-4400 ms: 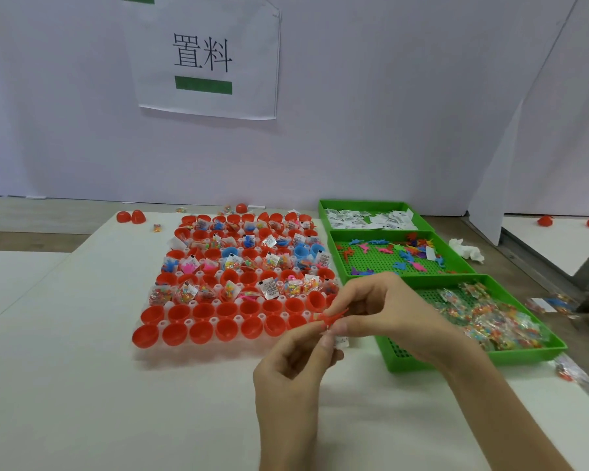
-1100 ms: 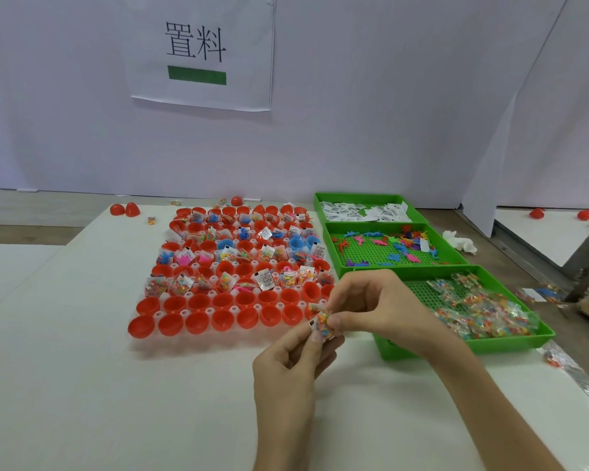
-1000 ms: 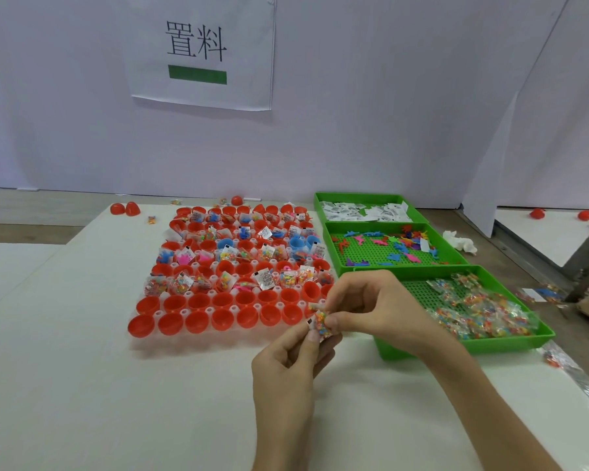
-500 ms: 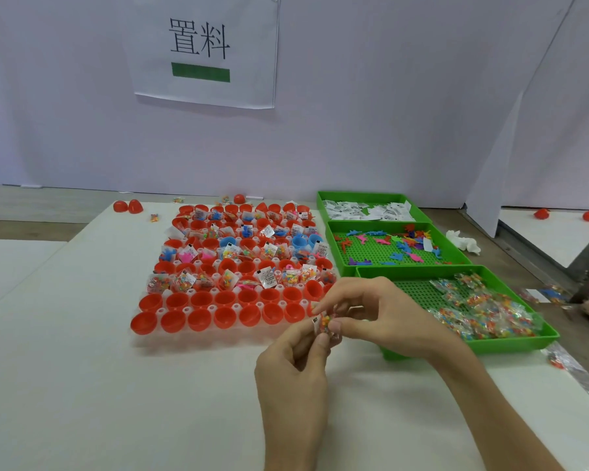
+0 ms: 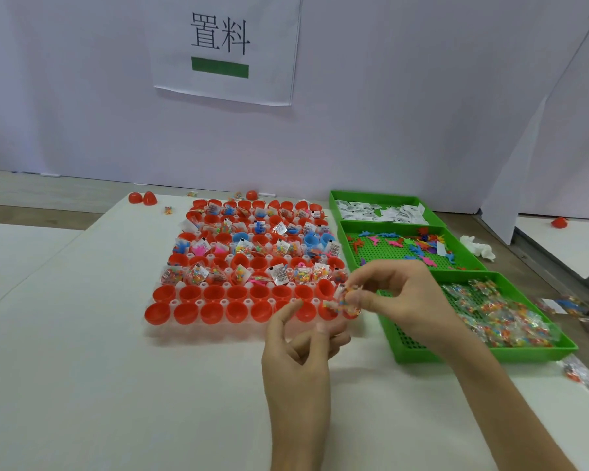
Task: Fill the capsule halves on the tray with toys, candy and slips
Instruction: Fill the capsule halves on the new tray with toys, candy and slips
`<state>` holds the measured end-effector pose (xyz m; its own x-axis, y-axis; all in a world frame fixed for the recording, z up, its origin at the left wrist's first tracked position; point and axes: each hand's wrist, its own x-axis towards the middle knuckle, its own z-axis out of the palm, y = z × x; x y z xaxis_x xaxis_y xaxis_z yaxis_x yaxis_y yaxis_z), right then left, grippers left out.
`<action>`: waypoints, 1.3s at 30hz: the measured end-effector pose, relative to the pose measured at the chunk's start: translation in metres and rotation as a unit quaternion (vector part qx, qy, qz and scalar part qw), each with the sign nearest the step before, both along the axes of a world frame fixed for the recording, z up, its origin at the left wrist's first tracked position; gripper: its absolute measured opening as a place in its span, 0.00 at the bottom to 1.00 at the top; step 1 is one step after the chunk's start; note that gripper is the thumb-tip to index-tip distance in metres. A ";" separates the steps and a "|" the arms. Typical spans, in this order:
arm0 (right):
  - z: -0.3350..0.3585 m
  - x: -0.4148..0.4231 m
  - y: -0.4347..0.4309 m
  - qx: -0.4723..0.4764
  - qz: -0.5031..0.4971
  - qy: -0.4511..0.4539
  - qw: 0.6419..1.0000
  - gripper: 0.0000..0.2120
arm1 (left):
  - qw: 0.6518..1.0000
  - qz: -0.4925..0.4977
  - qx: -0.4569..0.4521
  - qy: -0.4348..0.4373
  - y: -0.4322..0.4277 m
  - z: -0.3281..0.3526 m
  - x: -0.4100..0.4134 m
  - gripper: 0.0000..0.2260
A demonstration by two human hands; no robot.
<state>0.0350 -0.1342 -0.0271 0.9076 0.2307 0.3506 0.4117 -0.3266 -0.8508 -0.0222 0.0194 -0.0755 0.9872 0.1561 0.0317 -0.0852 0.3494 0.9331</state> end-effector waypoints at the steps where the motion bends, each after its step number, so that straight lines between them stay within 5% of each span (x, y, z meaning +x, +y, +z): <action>1: 0.002 0.002 0.001 -0.018 -0.018 -0.012 1.000 0.05 | 1.000 -0.007 -0.009 0.008 0.000 0.001 0.000 0.17; 13: 0.005 0.025 0.038 -0.242 -0.008 -0.033 0.970 0.07 | 0.997 -0.068 -0.021 0.030 0.001 0.005 0.002 0.27; 39: 0.008 0.033 0.044 -0.343 0.012 -0.017 0.939 0.04 | 0.995 -0.094 -0.009 0.037 -0.003 -0.004 0.005 0.29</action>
